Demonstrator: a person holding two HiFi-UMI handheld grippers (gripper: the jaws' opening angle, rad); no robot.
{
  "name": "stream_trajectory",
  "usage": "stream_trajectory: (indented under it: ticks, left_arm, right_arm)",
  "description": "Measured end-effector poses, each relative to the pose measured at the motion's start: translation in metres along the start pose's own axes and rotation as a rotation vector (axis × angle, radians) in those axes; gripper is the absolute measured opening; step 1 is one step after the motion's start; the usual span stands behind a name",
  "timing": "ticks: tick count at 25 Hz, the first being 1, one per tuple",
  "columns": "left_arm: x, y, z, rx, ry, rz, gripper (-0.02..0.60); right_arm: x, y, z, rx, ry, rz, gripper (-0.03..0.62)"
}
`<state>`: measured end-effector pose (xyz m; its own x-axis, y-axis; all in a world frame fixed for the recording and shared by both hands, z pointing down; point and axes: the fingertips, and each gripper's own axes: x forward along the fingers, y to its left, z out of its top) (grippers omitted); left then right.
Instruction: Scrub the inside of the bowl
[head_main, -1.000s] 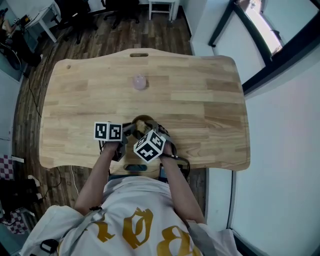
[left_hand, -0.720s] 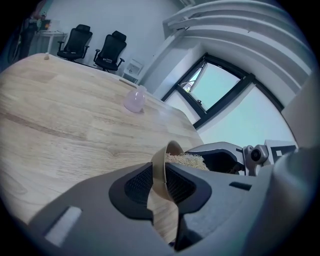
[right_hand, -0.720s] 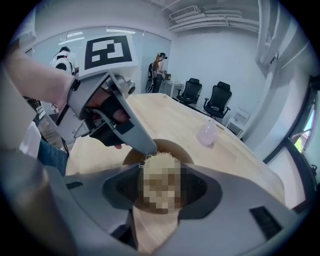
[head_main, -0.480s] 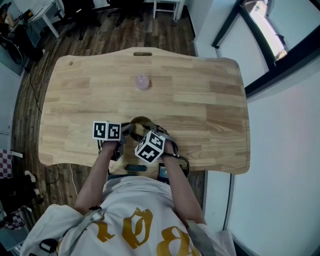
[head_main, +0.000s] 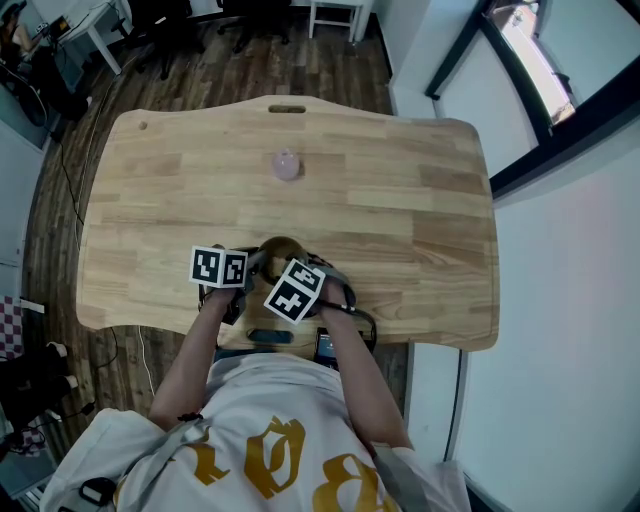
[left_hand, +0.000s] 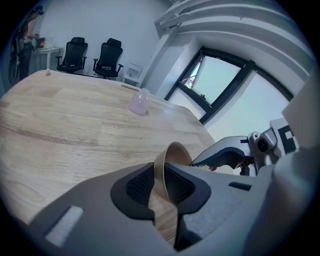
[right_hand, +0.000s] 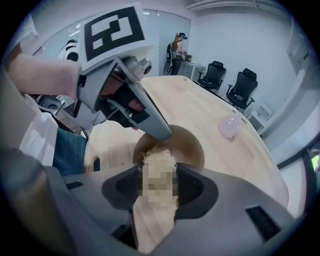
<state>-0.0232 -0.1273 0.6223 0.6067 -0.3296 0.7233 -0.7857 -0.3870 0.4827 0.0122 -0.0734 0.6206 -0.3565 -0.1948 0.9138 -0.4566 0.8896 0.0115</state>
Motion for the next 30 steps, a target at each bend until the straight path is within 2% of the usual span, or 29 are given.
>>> stream_trajectory:
  ticks: [5,8,10,21,27,30]
  left_arm:
    - [0.001,-0.003,0.004,0.000,-0.003,-0.009,0.057]
    - [0.002,-0.011,0.003,0.004,0.004,-0.026,0.057]
    - [0.003,-0.013,0.002,-0.001,0.000,-0.034,0.057]
    - [0.001,-0.011,0.003,-0.074,-0.027,-0.062,0.058]
    - [0.003,-0.007,0.002,-0.095,-0.027,-0.060,0.057]
    - [0.003,-0.004,0.003,-0.121,-0.039,-0.065,0.057]
  right_arm:
    - [-0.005,-0.026,-0.005,0.096,0.007,-0.142,0.172]
    - [-0.010,-0.040,-0.004,0.109,-0.004,-0.232,0.172]
    - [-0.011,-0.043,-0.004,0.106,-0.012,-0.253,0.172]
    - [-0.009,-0.034,0.003,0.049,-0.040,-0.230,0.172]
    - [-0.003,-0.011,0.013,-0.045,-0.076,-0.128,0.172]
    - [-0.002,-0.006,0.015,-0.052,-0.093,-0.103,0.172]
